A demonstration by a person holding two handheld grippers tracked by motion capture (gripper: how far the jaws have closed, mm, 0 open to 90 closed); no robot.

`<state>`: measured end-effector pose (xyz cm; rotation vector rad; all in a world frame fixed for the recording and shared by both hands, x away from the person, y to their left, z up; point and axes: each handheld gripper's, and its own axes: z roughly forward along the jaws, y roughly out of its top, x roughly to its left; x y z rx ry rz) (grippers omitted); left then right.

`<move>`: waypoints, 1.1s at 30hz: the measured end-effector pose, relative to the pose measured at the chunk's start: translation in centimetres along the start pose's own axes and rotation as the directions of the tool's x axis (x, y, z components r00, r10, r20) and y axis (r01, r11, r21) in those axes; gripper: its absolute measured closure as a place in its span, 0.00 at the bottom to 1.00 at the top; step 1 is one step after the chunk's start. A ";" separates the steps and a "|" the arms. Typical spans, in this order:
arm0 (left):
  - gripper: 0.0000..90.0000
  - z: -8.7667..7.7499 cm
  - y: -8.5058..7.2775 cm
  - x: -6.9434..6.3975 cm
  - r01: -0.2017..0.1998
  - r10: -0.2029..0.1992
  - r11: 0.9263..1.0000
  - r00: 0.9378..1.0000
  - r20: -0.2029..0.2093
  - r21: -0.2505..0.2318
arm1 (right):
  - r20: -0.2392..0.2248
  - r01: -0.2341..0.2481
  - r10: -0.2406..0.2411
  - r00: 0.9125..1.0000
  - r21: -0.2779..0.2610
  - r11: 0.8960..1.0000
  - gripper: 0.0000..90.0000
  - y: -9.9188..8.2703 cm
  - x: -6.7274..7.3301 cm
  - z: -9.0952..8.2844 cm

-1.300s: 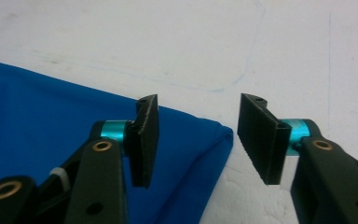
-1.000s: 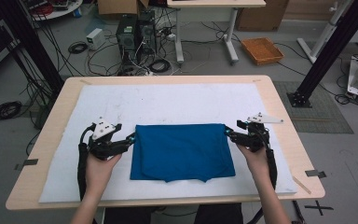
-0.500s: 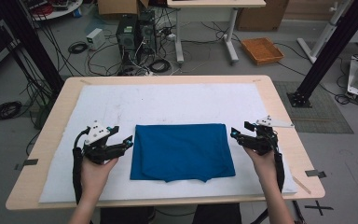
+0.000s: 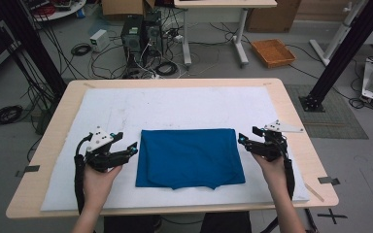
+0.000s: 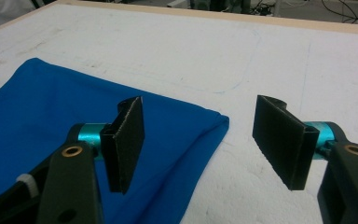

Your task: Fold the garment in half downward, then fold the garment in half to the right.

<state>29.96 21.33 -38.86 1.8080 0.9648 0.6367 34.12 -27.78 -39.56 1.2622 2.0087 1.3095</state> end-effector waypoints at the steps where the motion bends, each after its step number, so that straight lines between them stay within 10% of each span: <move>1: 0.39 0.0 0.0 0.0 0.000 0.000 1.000 1.000 0.000 0.002 | 0.001 -0.001 0.001 1.000 -0.001 1.000 0.38 0.0 0.0 0.0; 33: 0.40 -0.6 -0.5 0.1 0.027 -0.027 0.999 1.000 -0.009 0.028 | -0.010 0.007 -0.007 1.000 -0.022 1.000 0.38 0.8 0.5 0.7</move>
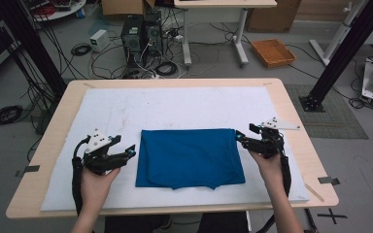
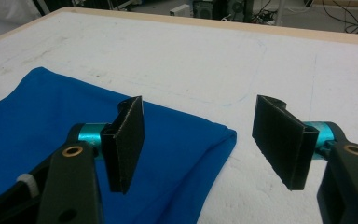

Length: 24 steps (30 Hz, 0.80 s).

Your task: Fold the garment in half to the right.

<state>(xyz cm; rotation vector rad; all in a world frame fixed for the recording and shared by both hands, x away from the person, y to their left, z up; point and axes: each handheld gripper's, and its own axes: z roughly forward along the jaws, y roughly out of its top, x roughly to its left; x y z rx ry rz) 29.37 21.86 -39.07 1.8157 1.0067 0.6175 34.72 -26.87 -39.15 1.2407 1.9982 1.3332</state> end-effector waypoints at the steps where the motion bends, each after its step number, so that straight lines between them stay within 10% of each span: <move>1: 0.40 0.0 0.0 0.1 0.006 -0.006 1.000 1.000 0.000 0.000 | 0.001 0.001 -0.001 1.000 0.003 1.000 0.38 0.0 0.0 0.0; 24: 0.41 -1.9 -4.9 -2.8 0.176 -0.179 0.978 0.984 0.013 0.113 | 0.018 0.002 -0.002 1.000 -0.005 1.000 0.38 -0.5 -0.5 -1.0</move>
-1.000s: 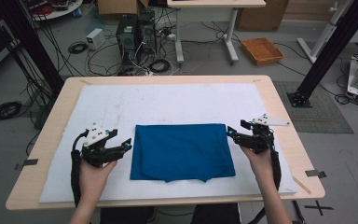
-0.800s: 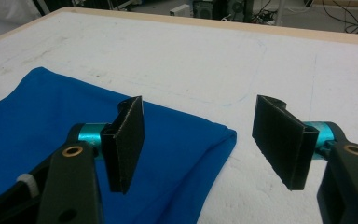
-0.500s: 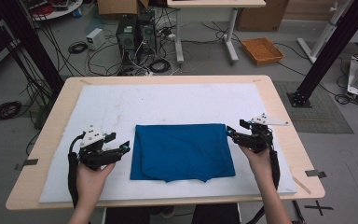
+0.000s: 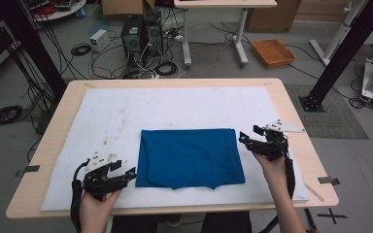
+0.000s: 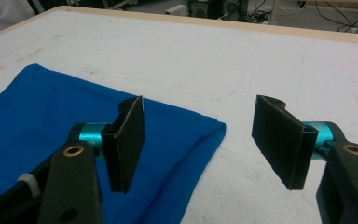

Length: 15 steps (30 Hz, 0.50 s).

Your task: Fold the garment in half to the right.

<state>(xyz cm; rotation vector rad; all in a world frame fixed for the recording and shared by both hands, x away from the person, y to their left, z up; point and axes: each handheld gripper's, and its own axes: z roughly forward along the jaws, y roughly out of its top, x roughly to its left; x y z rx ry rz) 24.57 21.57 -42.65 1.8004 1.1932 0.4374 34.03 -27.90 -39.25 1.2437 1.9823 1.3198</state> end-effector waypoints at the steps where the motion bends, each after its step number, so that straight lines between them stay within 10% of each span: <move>1: 0.41 -0.1 -0.2 -0.1 0.002 -0.002 1.000 1.000 -0.006 -0.001 | 0.002 -0.002 0.002 1.000 0.001 1.000 0.38 0.0 0.0 0.0; 6: 0.43 0.3 -1.3 -0.3 0.069 -0.070 0.997 0.997 0.025 0.034 | 0.003 -0.001 0.001 1.000 0.005 1.000 0.38 0.0 0.1 0.0; 15: 0.48 1.9 -1.9 -0.3 0.207 -0.215 0.974 0.972 0.092 0.088 | 0.001 0.006 -0.006 1.000 0.006 1.000 0.39 -0.1 0.2 0.1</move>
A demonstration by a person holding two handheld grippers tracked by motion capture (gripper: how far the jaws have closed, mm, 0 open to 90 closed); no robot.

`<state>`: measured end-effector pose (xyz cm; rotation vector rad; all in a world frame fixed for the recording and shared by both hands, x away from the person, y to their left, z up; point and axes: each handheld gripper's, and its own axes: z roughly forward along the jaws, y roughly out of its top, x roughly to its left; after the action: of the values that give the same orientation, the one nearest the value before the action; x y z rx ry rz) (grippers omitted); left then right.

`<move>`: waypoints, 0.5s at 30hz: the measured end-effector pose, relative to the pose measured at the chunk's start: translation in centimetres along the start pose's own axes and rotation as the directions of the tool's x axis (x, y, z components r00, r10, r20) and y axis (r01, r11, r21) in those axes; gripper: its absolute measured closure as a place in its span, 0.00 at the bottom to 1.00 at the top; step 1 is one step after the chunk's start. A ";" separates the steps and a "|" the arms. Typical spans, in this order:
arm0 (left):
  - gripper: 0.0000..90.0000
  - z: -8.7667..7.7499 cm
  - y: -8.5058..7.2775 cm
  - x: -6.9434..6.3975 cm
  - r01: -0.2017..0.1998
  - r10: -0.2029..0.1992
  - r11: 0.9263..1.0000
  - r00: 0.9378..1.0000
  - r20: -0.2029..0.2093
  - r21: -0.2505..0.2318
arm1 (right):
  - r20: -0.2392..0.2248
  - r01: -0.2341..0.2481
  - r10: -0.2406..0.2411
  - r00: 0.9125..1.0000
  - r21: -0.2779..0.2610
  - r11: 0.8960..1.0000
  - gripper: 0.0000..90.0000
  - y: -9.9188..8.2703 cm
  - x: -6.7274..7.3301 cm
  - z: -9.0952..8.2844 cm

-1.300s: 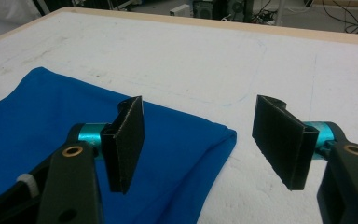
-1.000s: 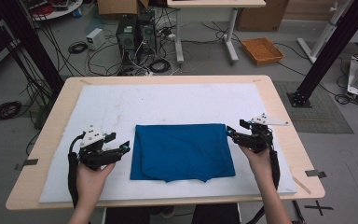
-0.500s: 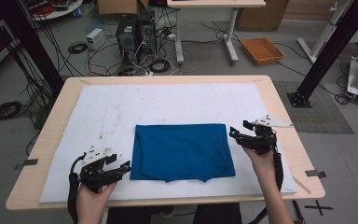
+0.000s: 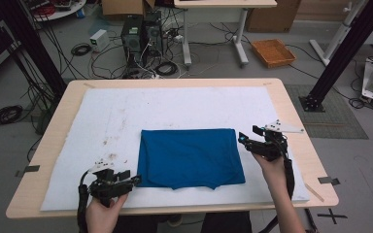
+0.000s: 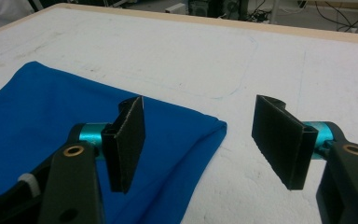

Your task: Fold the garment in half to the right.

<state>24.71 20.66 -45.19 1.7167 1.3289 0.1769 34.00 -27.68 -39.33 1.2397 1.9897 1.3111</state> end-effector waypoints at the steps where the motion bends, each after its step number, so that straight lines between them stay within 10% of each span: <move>1: 0.48 0.2 -0.1 0.0 0.010 -0.010 1.000 1.000 0.008 0.000 | 0.001 -0.002 0.002 1.000 0.001 1.000 0.39 0.0 0.0 0.0; 15: 0.49 1.5 0.1 -0.7 0.070 -0.070 0.998 0.995 0.075 -0.005 | -0.011 0.021 -0.020 1.000 0.015 1.000 0.39 0.0 0.9 0.6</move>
<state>25.36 19.22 -45.70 1.6518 1.3294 0.0771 34.02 -26.57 -39.50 1.2180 2.0179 1.2984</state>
